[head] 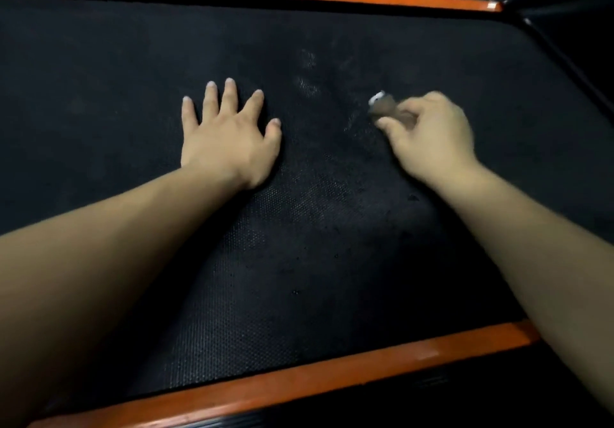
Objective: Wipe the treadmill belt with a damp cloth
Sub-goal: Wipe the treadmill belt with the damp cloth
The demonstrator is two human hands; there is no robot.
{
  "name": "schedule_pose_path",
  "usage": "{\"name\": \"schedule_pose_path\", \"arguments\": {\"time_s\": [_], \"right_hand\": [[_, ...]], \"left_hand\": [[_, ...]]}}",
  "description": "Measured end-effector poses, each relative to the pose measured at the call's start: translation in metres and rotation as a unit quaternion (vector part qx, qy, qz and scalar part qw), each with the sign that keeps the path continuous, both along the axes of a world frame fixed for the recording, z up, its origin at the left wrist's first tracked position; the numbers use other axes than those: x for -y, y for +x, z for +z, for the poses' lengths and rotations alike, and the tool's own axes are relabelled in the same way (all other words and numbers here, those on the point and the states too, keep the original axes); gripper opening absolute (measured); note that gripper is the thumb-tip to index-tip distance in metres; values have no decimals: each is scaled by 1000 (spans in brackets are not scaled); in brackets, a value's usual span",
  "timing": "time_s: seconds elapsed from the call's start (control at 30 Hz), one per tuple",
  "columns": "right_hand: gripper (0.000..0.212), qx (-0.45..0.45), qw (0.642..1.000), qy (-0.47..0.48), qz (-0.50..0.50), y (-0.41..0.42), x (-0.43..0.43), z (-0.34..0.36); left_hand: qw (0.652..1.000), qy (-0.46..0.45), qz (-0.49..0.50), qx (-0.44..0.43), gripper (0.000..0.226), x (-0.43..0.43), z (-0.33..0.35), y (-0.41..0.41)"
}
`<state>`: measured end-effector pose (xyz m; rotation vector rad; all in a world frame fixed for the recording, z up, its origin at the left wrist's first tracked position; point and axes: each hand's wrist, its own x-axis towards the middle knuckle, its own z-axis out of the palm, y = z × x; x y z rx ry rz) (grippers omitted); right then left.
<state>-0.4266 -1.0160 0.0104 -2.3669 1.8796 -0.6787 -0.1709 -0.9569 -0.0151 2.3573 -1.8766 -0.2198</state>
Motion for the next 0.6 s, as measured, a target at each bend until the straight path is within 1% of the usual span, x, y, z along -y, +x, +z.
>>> {"name": "schedule_pose_path", "arguments": {"time_s": [0.07, 0.1, 0.13, 0.17, 0.2, 0.27, 0.3, 0.33, 0.37, 0.4, 0.47, 0.5, 0.53, 0.57, 0.6], "right_hand": [[22, 12, 995, 29, 94, 10, -48, -4], [19, 23, 988, 58, 142, 8, -69, -2], [20, 15, 983, 71, 170, 3, -76, 1], [23, -5, 984, 53, 173, -2, -71, 4], [22, -19, 988, 23, 148, -7, -55, 5], [25, -15, 999, 9, 42, -13, -27, 9], [27, -9, 1000, 12, 11, -14, -25, 8], [26, 2, 1000, 20, 14, -11, -33, 5], [24, 11, 998, 35, 47, -7, -49, 3], [23, 23, 993, 47, 104, -3, -73, 3], [20, 44, 972, 94, 211, -4, -118, 5], [20, 31, 965, 108, 236, -9, -125, 7], [22, 10, 967, 96, 236, -14, -119, 10], [24, -1, 974, 66, 215, -18, -105, 11], [26, -9, 985, 41, 170, -23, -87, 11]], "left_hand": [[1000, -4, 2, 3, 68, 1, 0, 0], [1000, -6, 3, 5, 68, 1, 0, 1], [1000, -6, 3, 6, 68, 1, 0, 1], [1000, -6, 3, 6, 68, 0, 0, 2], [1000, -5, 2, 6, 68, 0, 1, 2], [1000, -5, 0, 1, 69, -1, 1, 2], [1000, -5, -1, -2, 69, -1, 2, 2], [1000, -6, -1, -3, 69, 0, 2, 2], [1000, -3, 1, -4, 69, 0, 2, 2], [1000, 2, 2, -5, 69, 0, 3, 2], [1000, 12, 5, -6, 68, 2, 6, 0], [1000, 18, 11, -9, 67, 4, 9, -2], [999, 25, 20, -13, 66, 6, 11, -4], [999, 33, 30, -16, 65, 8, 13, -8], [998, 40, 38, -17, 66, 8, 13, -11]]}}
